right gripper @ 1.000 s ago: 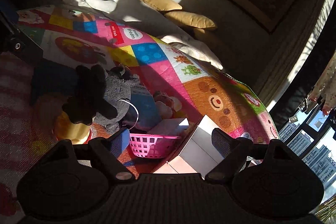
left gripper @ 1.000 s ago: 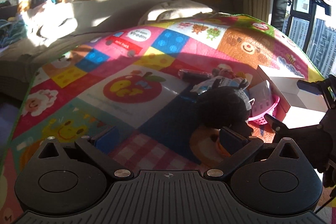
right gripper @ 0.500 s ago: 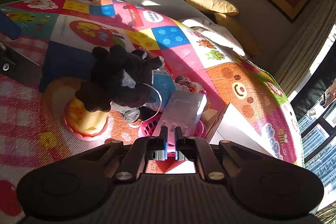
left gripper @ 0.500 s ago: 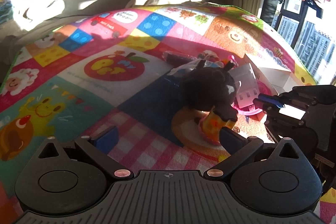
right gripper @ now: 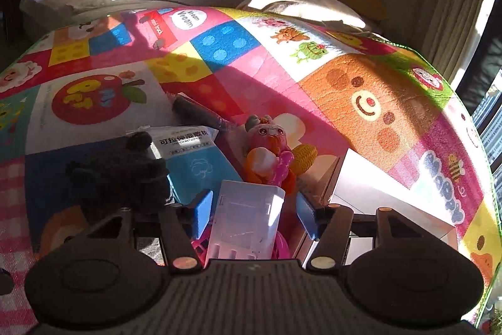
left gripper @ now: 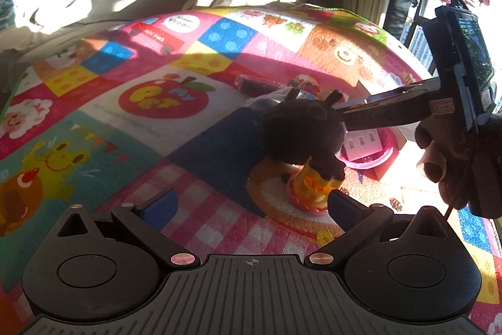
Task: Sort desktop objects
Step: 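Grasp the white battery charger beside the pink basket with the right gripper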
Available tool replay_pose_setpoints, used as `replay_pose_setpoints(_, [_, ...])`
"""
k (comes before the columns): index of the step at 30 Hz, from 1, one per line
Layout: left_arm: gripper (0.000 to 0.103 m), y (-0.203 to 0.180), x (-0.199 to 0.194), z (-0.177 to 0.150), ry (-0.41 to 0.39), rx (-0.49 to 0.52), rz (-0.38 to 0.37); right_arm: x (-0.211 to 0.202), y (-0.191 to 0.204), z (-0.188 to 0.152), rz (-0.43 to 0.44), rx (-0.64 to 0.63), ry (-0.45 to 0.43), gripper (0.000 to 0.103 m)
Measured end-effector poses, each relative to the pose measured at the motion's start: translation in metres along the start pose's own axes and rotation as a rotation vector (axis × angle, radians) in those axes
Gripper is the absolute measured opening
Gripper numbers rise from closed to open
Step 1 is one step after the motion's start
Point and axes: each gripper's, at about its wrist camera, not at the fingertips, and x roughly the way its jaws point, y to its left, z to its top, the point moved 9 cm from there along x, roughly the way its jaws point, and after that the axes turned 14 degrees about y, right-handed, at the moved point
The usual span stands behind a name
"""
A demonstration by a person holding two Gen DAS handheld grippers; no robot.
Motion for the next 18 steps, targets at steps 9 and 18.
replay_pose_setpoints(9, [0.103,-0.021,0.001,-0.006,-0.006,0.069,-0.035,-0.057,-0.007,-0.021,0.077,0.04,-0.104,0.018])
replay_pose_setpoints(18, [0.103,-0.061,0.008,-0.006,-0.025,0.22,0.03,-0.114,-0.047,-0.144,0.408,0.378,-0.101,0.018])
